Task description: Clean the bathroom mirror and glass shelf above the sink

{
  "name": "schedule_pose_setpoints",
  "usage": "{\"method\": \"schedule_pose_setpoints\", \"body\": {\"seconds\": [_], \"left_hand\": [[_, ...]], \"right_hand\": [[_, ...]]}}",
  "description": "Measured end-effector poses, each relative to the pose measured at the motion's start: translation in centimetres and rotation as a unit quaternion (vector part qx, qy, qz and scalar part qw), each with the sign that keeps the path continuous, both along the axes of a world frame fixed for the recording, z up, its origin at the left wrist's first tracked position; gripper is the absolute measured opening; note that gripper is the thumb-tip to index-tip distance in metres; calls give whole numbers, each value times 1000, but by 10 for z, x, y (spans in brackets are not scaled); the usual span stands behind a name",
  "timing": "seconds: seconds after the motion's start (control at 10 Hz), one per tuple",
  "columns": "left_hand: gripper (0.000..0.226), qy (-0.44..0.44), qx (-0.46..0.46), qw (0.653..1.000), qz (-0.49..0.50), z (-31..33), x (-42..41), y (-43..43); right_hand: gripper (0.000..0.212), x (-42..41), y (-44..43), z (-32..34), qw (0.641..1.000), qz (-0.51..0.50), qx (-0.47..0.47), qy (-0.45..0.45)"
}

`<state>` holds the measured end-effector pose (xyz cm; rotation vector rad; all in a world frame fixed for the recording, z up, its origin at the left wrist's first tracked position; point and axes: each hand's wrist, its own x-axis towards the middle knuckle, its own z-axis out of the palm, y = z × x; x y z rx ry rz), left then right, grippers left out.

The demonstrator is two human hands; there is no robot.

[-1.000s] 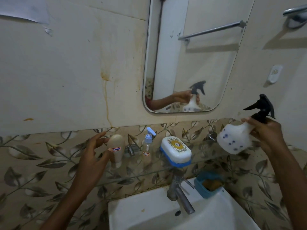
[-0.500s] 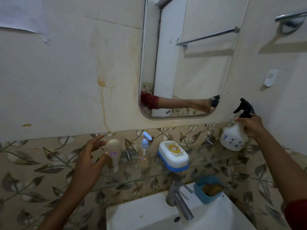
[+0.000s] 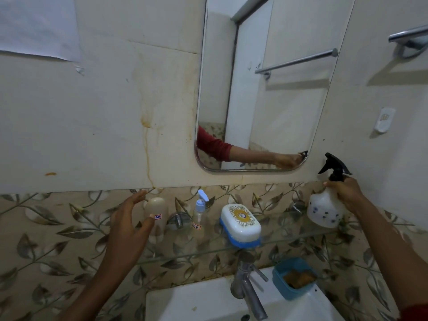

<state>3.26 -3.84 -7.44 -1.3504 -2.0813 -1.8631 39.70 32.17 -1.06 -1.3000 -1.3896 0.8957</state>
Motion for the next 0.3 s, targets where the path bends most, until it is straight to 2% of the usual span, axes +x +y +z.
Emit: {"method": "schedule_pose_setpoints", "body": {"seconds": [0.2,0.3], "left_hand": [[60,91,7,988,124,16,31,-10],[62,177,68,973,131,38,55,-7]], "right_hand": [[54,0,-7,-5,999,-29,13,-18],[70,3,-19,-4,997,-51,38,-49]]}}
